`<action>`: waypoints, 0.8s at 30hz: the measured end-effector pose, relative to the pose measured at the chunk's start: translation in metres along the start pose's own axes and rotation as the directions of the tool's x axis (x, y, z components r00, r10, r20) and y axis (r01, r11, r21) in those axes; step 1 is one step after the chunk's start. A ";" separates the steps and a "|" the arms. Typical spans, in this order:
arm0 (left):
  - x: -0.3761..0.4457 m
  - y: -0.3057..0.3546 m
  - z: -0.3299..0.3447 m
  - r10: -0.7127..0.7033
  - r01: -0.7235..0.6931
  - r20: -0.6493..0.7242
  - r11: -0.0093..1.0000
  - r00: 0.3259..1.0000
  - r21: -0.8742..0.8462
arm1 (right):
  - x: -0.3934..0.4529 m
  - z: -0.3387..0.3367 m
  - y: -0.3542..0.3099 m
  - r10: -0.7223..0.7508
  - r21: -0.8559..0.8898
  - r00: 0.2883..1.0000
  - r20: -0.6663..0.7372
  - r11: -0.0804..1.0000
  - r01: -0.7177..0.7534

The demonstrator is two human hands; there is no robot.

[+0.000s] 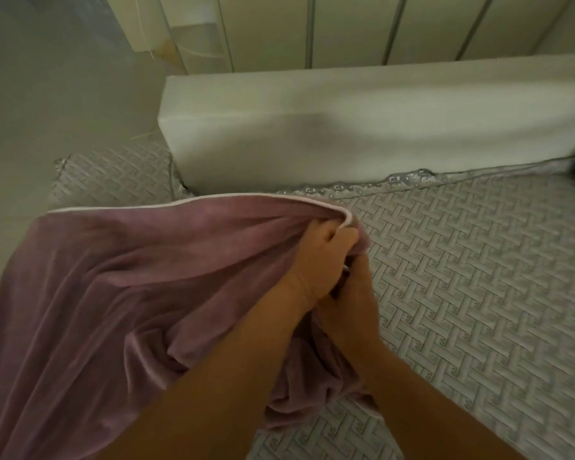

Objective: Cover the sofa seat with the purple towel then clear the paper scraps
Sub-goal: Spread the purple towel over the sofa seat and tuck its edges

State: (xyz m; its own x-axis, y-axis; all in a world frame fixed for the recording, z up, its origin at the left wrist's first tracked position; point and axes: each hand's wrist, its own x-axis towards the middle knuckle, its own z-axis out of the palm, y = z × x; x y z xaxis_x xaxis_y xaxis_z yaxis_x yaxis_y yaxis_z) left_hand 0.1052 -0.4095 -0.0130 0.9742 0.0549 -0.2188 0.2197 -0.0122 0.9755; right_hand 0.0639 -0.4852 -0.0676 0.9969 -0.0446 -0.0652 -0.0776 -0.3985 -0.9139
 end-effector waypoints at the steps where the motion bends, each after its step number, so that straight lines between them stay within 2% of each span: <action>1: 0.000 0.002 0.007 0.019 -0.019 0.006 0.999 1.000 0.037 | 0.001 -0.006 0.002 0.021 0.001 1.000 -0.021 1.000 -0.021; 5: 0.016 0.017 0.015 -0.086 0.079 -0.044 0.985 0.995 -0.153 | 0.004 -0.022 0.011 0.053 -0.190 0.998 -0.017 0.980 -0.055; 7: 0.029 0.021 0.012 -0.116 0.100 -0.087 0.982 0.989 -0.163 | 0.005 -0.028 0.015 0.080 -0.277 0.997 0.009 0.958 -0.075; 11: 0.053 0.033 0.002 -0.158 0.122 -0.168 0.970 0.973 -0.208 | 0.003 -0.038 0.022 0.195 -0.262 0.976 0.098 0.951 -0.164; 14: 0.067 0.038 -0.008 -0.129 0.096 -0.260 0.986 0.957 -0.137 | 0.005 -0.042 0.021 0.239 -0.244 0.950 0.200 0.951 -0.188; 16: 0.072 0.035 -0.014 -0.158 0.123 -0.266 0.982 0.951 -0.142 | 0.011 -0.043 0.018 0.225 -0.260 0.956 0.188 0.950 -0.173; 17: 0.073 0.030 -0.015 -0.195 0.181 -0.275 0.981 0.942 -0.074 | 0.015 -0.044 0.017 0.207 -0.273 0.968 0.140 0.948 -0.163; 18: 0.072 0.023 -0.014 -0.239 0.276 -0.305 0.957 0.922 0.085 | 0.018 -0.044 0.013 0.182 -0.284 0.980 0.077 0.946 -0.153; 20: 0.058 0.007 -0.003 -0.322 0.461 -0.368 0.794 0.872 0.396 | 0.025 -0.040 0.005 0.114 -0.273 0.993 -0.004 0.955 -0.111; 21: 0.049 -0.001 0.005 -0.391 0.501 -0.320 0.738 0.863 0.452 | 0.027 -0.037 0.000 0.077 -0.241 0.997 0.014 0.968 -0.071; 23: 0.033 -0.016 0.014 -0.543 0.553 -0.158 0.715 0.825 0.428 | 0.027 -0.030 -0.006 0.013 -0.135 0.990 0.140 0.991 0.006; 24: 0.031 -0.021 0.012 -0.562 0.565 -0.146 0.710 0.814 0.420 | 0.025 -0.027 -0.008 0.010 -0.086 0.980 0.197 0.996 0.007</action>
State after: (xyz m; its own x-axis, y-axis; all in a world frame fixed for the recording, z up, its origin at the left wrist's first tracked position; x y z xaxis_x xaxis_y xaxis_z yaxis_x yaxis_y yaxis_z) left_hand 0.1315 -0.4198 -0.0406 0.6621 0.1969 -0.7231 0.7282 -0.3969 0.5587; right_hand 0.0887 -0.5080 -0.0514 0.9794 0.1329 -0.1519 -0.0712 -0.4766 -0.8762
